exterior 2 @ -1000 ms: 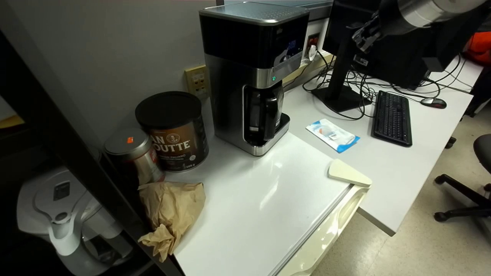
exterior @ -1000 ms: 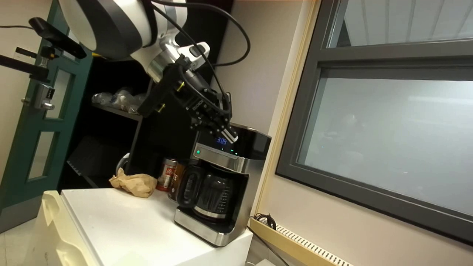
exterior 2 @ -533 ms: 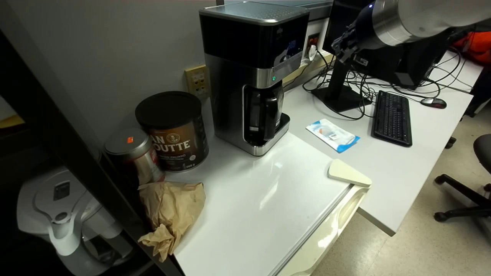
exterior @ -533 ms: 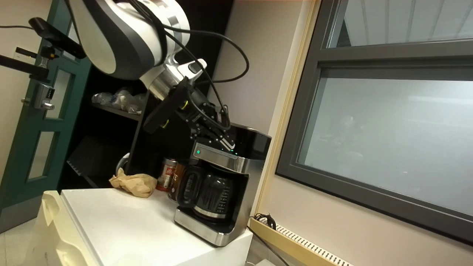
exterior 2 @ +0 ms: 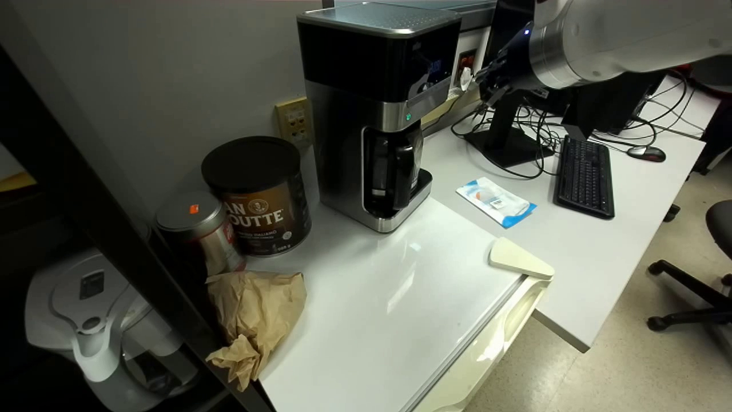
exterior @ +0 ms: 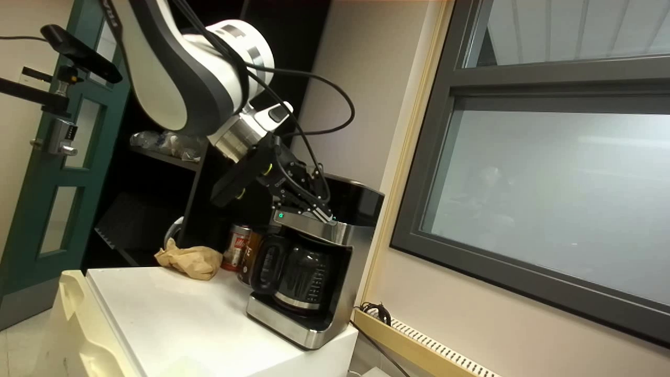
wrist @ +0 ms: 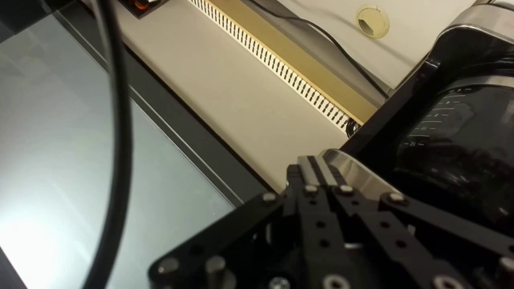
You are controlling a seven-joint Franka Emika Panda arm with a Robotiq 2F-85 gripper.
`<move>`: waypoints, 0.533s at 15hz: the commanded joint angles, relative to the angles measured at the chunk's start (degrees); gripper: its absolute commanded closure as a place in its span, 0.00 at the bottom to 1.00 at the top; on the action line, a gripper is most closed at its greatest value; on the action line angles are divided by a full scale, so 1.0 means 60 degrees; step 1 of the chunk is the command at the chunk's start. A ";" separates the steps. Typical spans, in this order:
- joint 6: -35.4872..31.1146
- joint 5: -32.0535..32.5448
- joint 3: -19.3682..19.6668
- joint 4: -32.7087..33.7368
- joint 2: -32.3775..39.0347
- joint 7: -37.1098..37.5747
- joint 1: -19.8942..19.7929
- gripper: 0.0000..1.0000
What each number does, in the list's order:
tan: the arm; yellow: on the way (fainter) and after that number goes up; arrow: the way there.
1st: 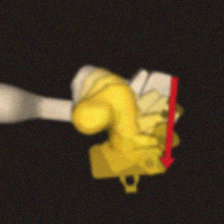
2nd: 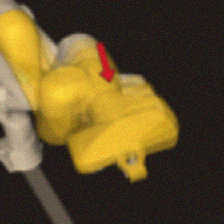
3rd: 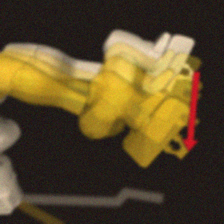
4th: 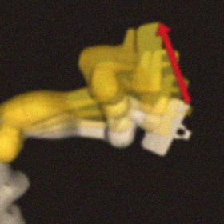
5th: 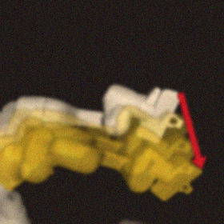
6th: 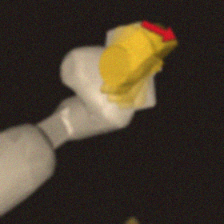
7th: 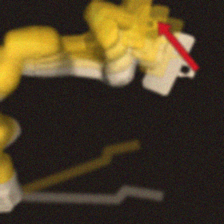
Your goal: Press a button on the coffeemaker.
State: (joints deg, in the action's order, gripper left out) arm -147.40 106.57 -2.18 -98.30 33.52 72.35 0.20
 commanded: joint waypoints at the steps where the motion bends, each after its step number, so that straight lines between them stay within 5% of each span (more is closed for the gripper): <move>1: -0.0260 0.0382 -0.0061 0.0630 0.0476 0.0279 -0.0009 1.00; 8: -0.0272 0.0390 -0.0183 0.1167 0.0906 0.0222 -0.0015 1.00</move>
State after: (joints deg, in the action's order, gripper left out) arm -147.70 107.37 -3.07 -94.37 36.99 72.78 0.20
